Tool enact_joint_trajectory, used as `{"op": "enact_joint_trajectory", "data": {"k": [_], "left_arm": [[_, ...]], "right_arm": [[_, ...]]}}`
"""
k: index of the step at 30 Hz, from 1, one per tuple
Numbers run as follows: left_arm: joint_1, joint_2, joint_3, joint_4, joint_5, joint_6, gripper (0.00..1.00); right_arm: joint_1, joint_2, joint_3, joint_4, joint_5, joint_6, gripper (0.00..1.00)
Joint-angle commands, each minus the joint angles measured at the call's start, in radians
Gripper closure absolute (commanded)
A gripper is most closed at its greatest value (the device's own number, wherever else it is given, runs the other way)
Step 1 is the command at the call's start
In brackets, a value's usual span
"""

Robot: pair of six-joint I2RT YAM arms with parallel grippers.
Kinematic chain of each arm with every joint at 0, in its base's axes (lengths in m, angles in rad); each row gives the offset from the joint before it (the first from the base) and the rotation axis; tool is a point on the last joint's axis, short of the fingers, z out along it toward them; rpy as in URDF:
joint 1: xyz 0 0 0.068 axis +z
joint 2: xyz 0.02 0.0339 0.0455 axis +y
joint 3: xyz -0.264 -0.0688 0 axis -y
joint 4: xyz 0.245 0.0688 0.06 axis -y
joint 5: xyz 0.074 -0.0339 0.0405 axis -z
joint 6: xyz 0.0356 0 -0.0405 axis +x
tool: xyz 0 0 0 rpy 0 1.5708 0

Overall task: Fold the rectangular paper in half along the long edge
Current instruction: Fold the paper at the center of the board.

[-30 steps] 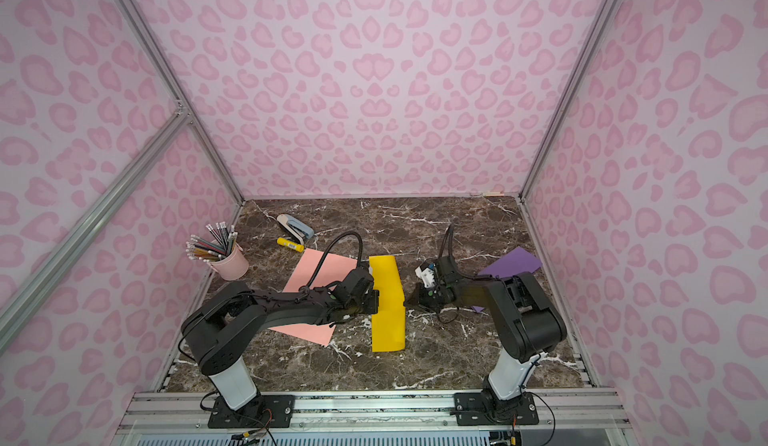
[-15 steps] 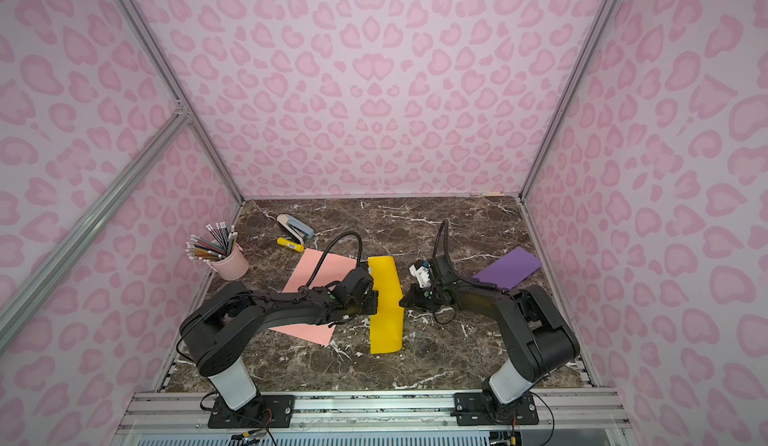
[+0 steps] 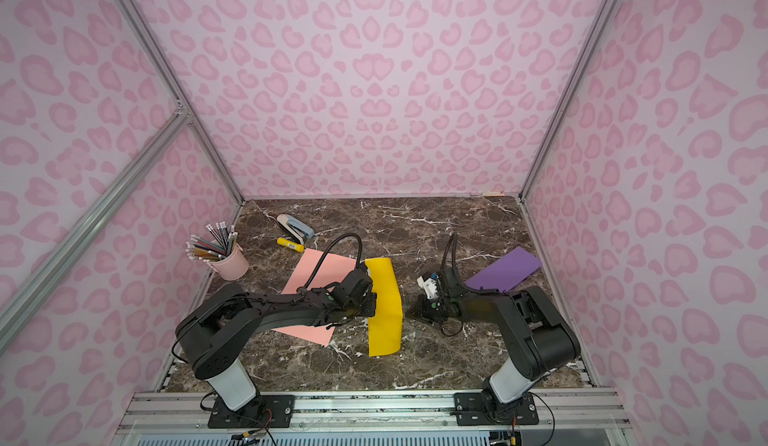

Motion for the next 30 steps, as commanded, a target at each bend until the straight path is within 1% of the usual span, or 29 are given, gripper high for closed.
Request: {"op": "enact_joint_trajectory", "data": {"k": [1, 4, 7, 11, 14, 17, 20, 23, 25, 27, 30], "left_arm": [[0.001, -0.014, -0.007, -0.05, -0.035, 0.006, 0.96], [0.001, -0.02, -0.009, -0.05, -0.036, 0.003, 0.96], [-0.001, -0.02, -0.01, -0.049, -0.036, 0.002, 0.96], [-0.002, -0.012, -0.009, -0.042, -0.032, -0.006, 0.96], [-0.003, -0.004, -0.005, -0.037, -0.029, -0.011, 0.96], [-0.004, 0.0, 0.0, -0.039, -0.027, -0.011, 0.96], [-0.004, -0.002, -0.001, -0.039, -0.026, -0.01, 0.96], [-0.004, -0.002, -0.004, -0.04, -0.026, -0.01, 0.96], [-0.004, 0.001, -0.003, -0.038, -0.026, -0.007, 0.96], [-0.005, 0.006, 0.0, -0.038, -0.022, -0.005, 0.96], [-0.007, 0.008, 0.0, -0.037, -0.024, -0.006, 0.96]], "right_arm": [[-0.005, -0.041, -0.001, -0.12, 0.065, -0.043, 1.0], [0.037, -0.104, 0.034, -0.135, 0.061, -0.01, 1.0], [0.118, -0.133, 0.074, -0.124, 0.082, 0.039, 1.0], [0.206, -0.092, 0.102, -0.091, 0.102, 0.085, 1.0], [0.234, -0.049, 0.089, -0.058, 0.111, 0.096, 1.0], [0.227, -0.026, 0.055, -0.043, 0.133, 0.095, 1.0], [0.202, -0.076, -0.009, -0.028, 0.144, 0.101, 1.0], [0.15, -0.127, -0.053, -0.077, 0.157, 0.067, 1.0], [0.102, -0.153, -0.078, -0.101, 0.134, 0.045, 1.0], [0.082, -0.185, -0.072, -0.139, 0.113, 0.022, 1.0], [0.106, -0.224, -0.012, -0.177, 0.118, 0.019, 1.0]]}}
